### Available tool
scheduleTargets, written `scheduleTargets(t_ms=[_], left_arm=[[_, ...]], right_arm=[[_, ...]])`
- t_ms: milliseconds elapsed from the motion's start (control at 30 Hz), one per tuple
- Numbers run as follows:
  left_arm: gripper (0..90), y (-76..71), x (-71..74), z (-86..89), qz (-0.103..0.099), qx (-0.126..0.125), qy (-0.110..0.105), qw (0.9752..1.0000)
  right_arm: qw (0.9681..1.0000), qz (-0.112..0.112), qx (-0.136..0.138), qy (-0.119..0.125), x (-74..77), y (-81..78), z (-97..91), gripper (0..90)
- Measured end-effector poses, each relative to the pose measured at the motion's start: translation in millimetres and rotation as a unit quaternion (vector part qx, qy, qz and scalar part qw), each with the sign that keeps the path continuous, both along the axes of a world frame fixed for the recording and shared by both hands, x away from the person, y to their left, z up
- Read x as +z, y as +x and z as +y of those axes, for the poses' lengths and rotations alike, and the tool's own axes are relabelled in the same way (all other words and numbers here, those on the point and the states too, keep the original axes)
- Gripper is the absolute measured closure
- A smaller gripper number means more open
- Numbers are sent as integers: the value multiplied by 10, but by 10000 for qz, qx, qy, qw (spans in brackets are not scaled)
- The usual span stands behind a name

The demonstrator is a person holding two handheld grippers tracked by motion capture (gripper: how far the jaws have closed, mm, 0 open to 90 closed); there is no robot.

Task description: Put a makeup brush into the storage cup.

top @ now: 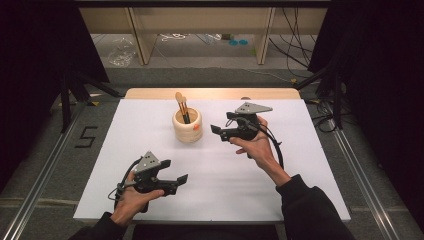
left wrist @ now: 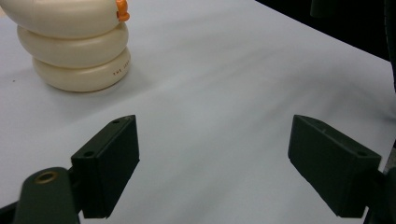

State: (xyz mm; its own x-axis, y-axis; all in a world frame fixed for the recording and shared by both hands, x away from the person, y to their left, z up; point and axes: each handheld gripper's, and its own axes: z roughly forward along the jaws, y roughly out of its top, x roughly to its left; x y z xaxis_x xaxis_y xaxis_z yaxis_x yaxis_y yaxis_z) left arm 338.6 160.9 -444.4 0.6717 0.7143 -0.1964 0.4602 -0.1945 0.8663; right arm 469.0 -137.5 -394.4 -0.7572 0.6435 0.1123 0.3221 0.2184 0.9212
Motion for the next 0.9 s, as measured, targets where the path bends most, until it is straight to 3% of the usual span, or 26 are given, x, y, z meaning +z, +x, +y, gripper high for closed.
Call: scheduleTargets(t_ms=[633, 900], left_arm=[[163, -12, 2, 25, -88, -11, 60, 9999], [163, -9, -7, 18, -39, 31, 0, 10000]], right_arm=[[9999, 5, -7, -103, -88, -317, -159, 168], [9998, 21, -48, -200, -135, -429, -237, 166]])
